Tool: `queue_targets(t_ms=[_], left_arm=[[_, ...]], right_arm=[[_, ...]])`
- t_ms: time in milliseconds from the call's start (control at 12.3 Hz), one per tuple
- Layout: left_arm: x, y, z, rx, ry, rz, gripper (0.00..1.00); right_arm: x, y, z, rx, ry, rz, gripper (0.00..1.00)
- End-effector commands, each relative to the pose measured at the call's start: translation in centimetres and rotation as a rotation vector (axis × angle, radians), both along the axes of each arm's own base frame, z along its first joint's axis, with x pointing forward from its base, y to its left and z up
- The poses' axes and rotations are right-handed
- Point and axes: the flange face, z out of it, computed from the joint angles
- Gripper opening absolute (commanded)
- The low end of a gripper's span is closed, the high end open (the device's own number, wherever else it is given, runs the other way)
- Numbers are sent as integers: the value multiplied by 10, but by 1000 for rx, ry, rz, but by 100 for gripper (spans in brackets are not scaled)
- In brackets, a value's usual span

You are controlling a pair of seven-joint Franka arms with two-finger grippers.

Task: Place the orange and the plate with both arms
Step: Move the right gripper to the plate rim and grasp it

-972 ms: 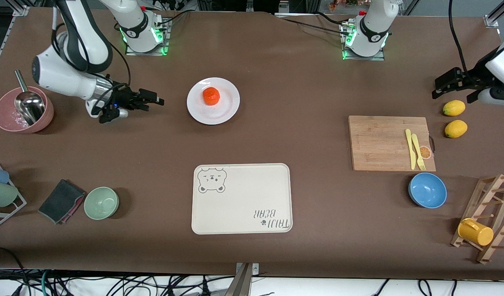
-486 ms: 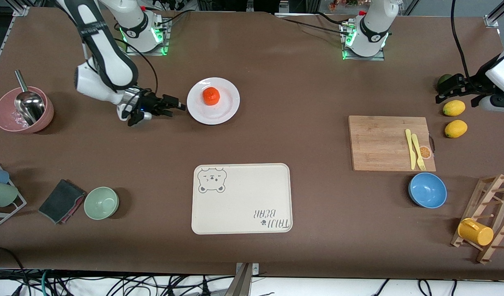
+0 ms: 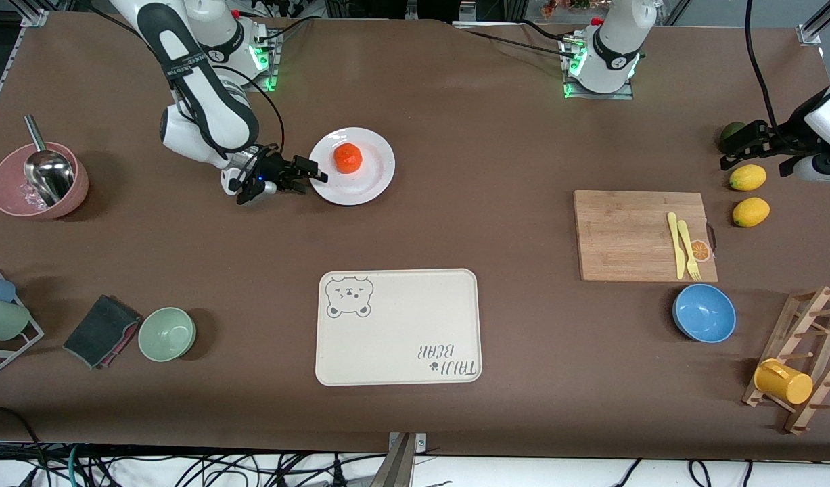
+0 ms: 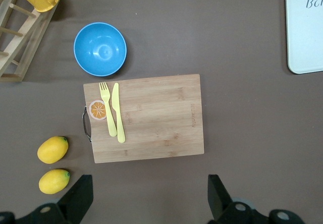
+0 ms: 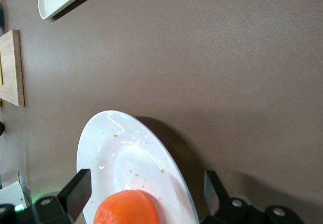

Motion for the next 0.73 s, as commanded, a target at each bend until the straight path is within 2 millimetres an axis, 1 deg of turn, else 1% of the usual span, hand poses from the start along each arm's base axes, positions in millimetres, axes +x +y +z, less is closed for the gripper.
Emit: queue_targets(t_ms=[0,81,243,324,486,648], left_arm=[[3,3,4,17,10,-23,100],[3,2,3,17,11,-24,100],[4,-2,2,17,13,-32,100],[4,-3,2,17,13,-34,100],[4,-3,2,17,13,-34,100],[4,-3,1,17,14,-32,100]], right_arm=[[-6,-3,-12,8,13,-22,97],[-14,-6,-17,5,33,-31,92],[-27,-10,-18,11,57,-47,91],[-30,-13,-19,8,62,-52,89],[-33,-17,-20,3,67,-57,86],[-37,-18,-23,2,77,-65,78]])
